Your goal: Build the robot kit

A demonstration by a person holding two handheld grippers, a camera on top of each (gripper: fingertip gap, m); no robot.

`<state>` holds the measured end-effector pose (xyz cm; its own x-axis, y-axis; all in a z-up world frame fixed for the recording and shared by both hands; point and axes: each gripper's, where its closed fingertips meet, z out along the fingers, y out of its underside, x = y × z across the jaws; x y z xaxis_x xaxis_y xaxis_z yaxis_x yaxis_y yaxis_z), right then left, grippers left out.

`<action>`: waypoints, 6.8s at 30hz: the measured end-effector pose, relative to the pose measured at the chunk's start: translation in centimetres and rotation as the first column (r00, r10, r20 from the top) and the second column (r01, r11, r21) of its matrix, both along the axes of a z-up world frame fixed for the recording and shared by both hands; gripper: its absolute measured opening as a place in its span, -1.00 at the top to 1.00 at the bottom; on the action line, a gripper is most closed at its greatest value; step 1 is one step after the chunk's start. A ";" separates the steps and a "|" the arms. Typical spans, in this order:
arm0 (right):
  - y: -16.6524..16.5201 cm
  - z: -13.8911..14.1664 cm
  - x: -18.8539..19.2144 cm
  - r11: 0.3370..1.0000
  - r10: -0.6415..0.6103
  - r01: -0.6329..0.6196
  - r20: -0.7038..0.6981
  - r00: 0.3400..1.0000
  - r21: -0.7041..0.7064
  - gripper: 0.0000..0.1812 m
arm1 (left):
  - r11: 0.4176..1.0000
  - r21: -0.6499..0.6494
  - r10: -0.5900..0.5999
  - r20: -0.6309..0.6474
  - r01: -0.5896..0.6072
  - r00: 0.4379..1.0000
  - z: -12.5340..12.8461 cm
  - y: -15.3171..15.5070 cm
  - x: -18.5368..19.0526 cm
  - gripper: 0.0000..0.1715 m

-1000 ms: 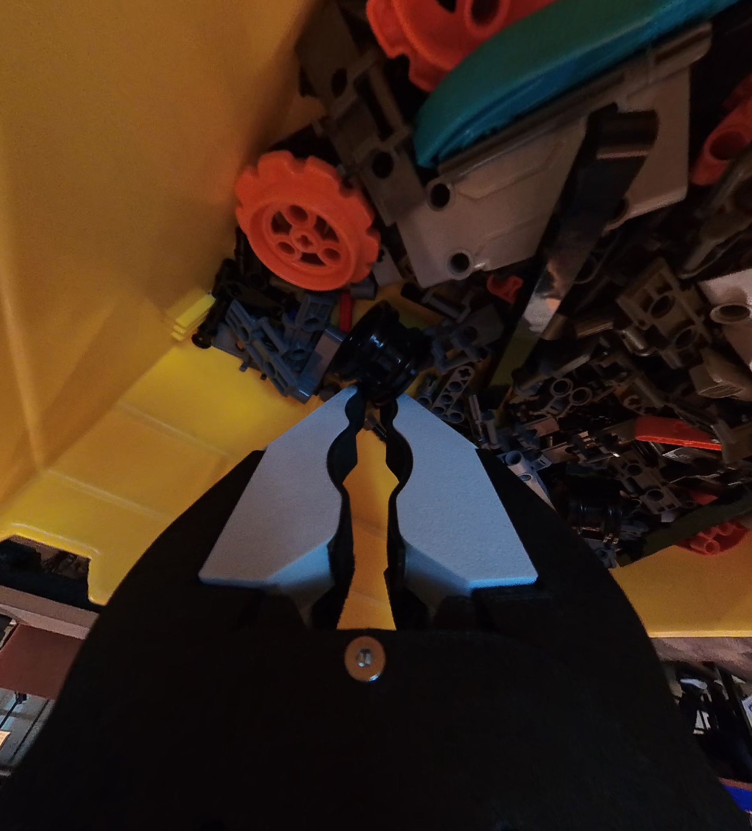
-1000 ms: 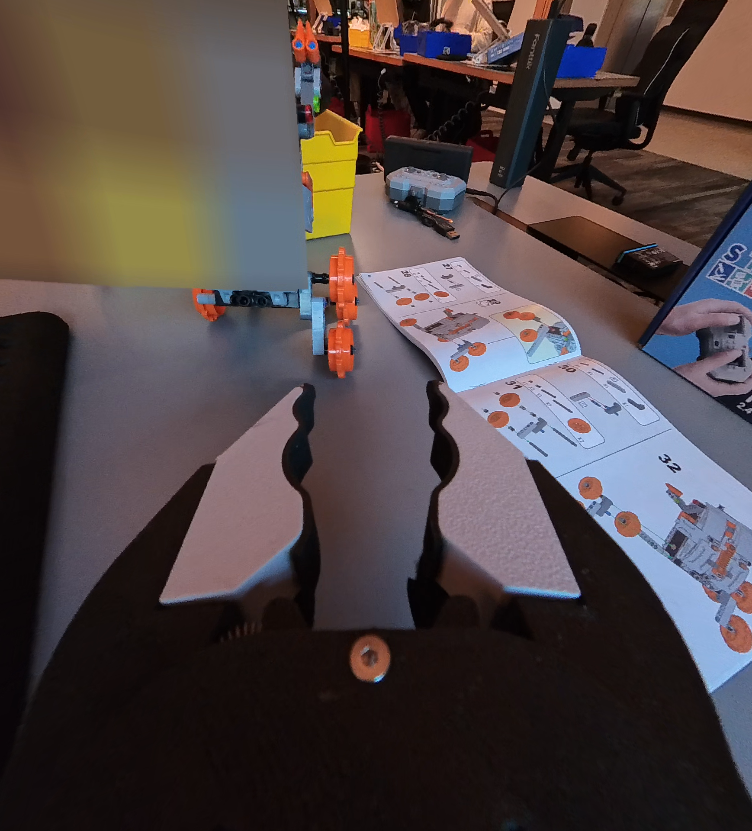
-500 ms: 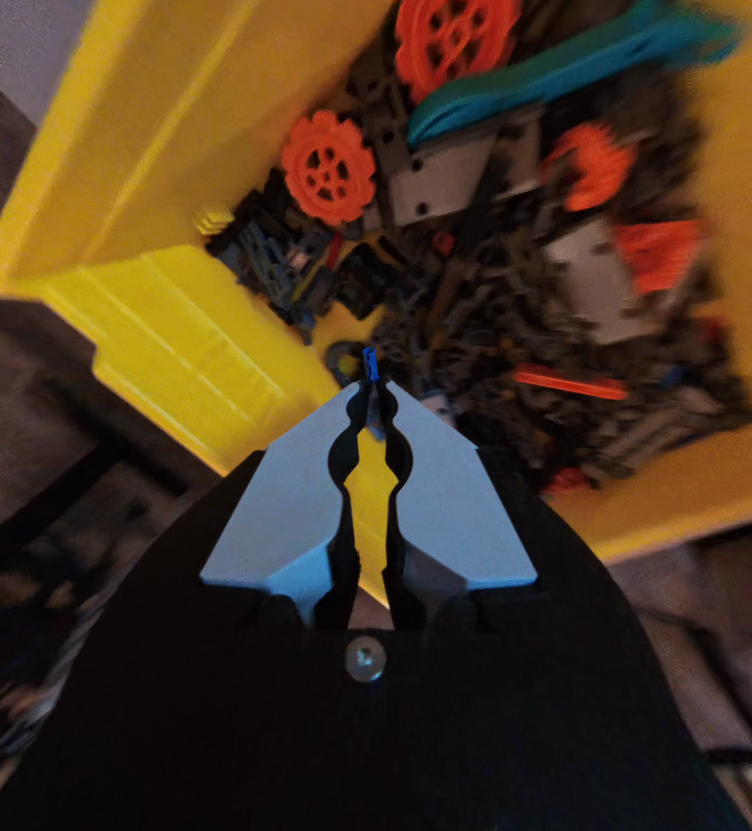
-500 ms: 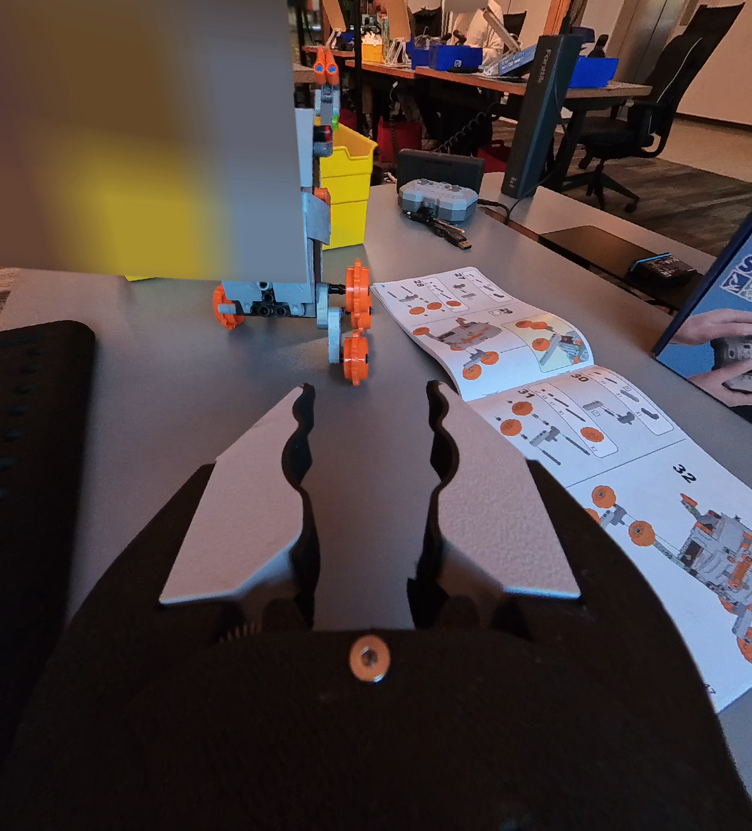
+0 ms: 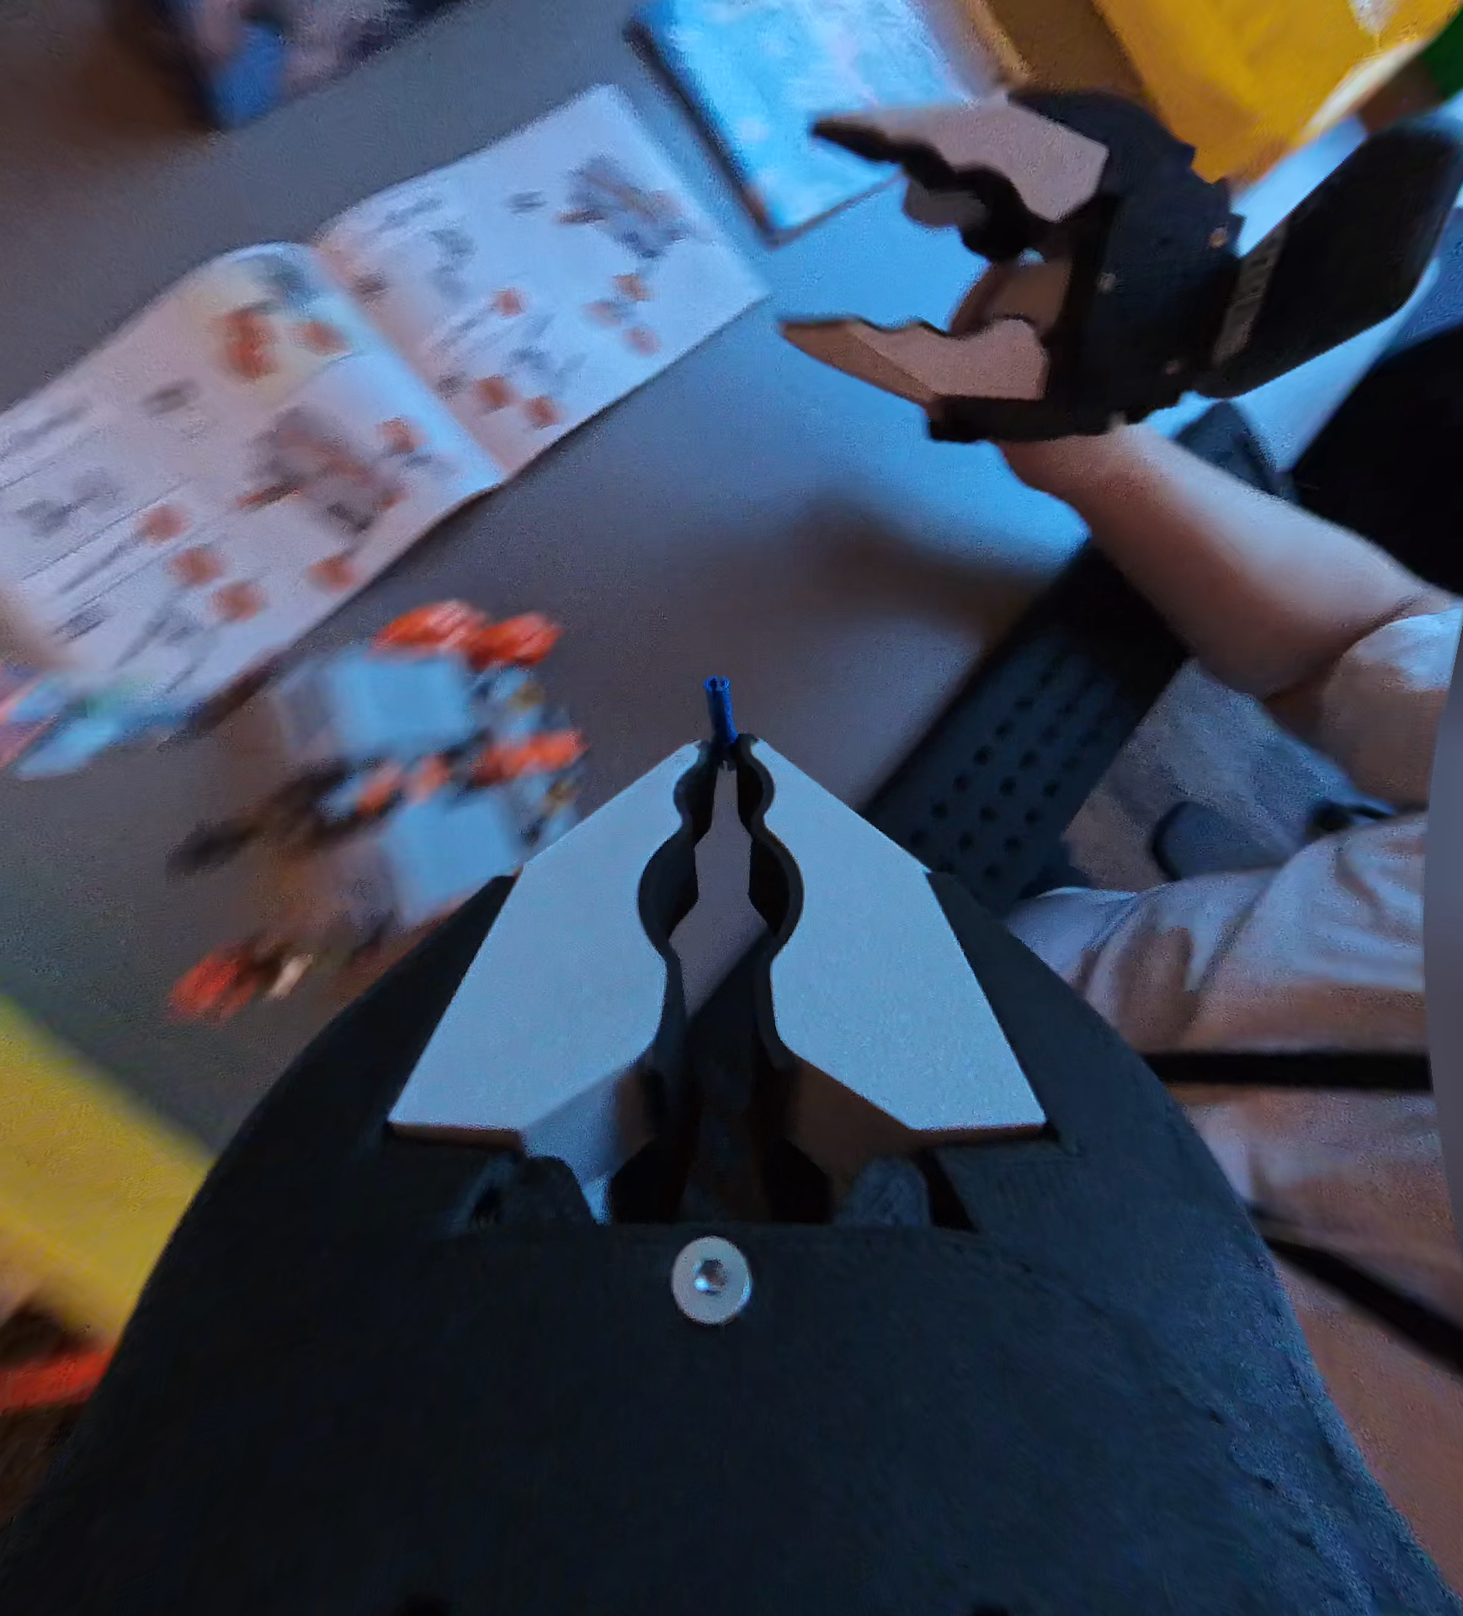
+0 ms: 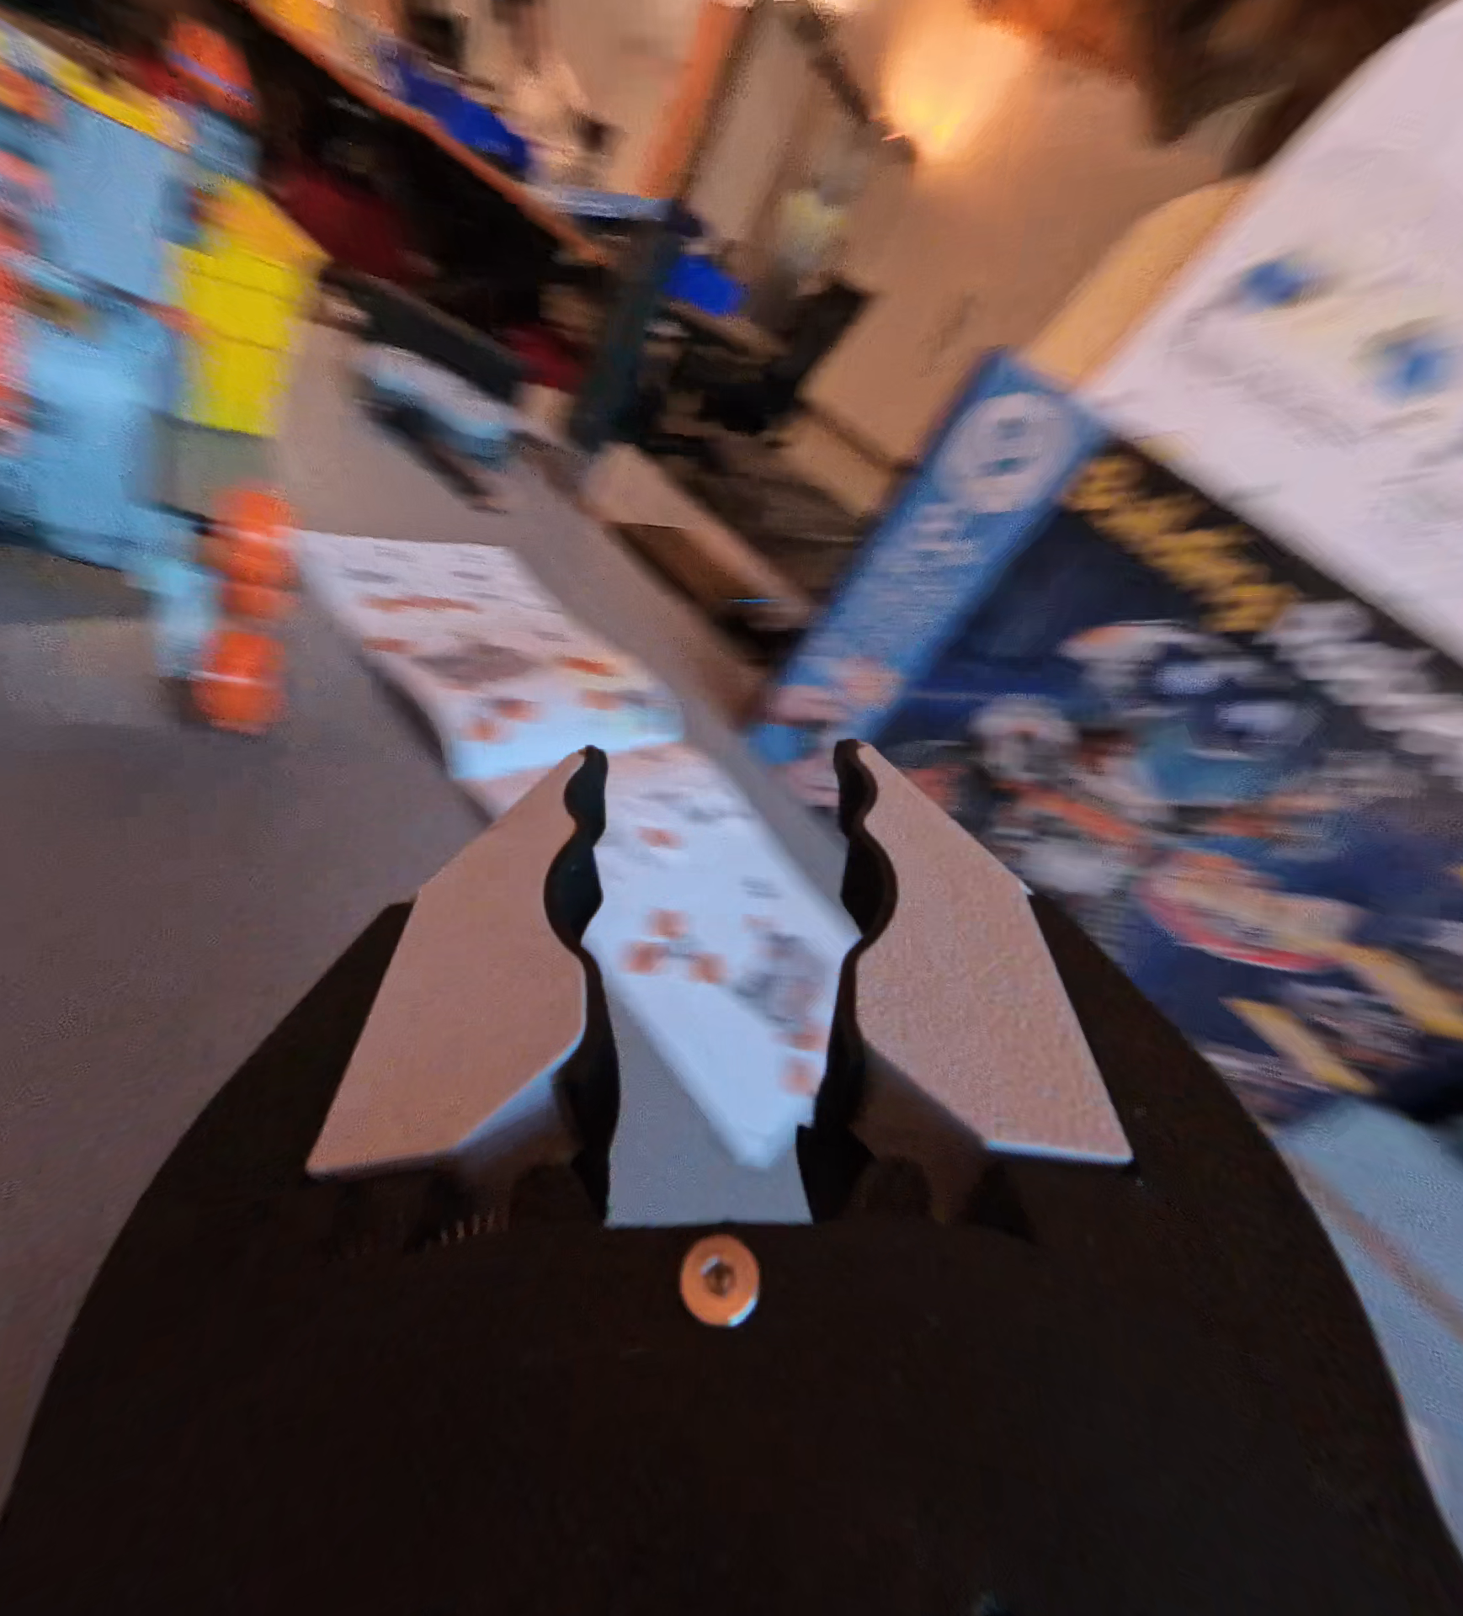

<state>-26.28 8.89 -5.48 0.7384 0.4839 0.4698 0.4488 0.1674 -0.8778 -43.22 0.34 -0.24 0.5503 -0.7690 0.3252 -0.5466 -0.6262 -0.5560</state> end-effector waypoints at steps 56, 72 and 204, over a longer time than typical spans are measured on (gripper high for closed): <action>2.3 0.6 11.0 0.828 -0.558 0.551 0.053 0.828 0.109 0.54 | 0.781 0.454 0.588 -0.306 -0.429 0.749 -5.4 7.4 -34.6 0.39; 2.5 1.3 7.0 0.794 -0.596 0.451 0.379 0.708 0.408 0.63 | 0.865 0.373 0.496 -0.529 -0.336 0.689 -13.0 8.3 -35.0 0.45; 4.0 -1.5 -3.0 0.982 -0.188 0.190 0.289 0.939 0.023 0.55 | 0.741 -0.417 -0.006 -0.788 -0.527 0.616 -16.5 4.4 -36.6 0.28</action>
<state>-29.32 12.88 -7.01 0.6498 0.3512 0.6741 0.7056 0.0509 -0.7068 -79.79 4.70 -16.77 0.9344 -0.3547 0.0344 -0.3327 -0.8339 0.4404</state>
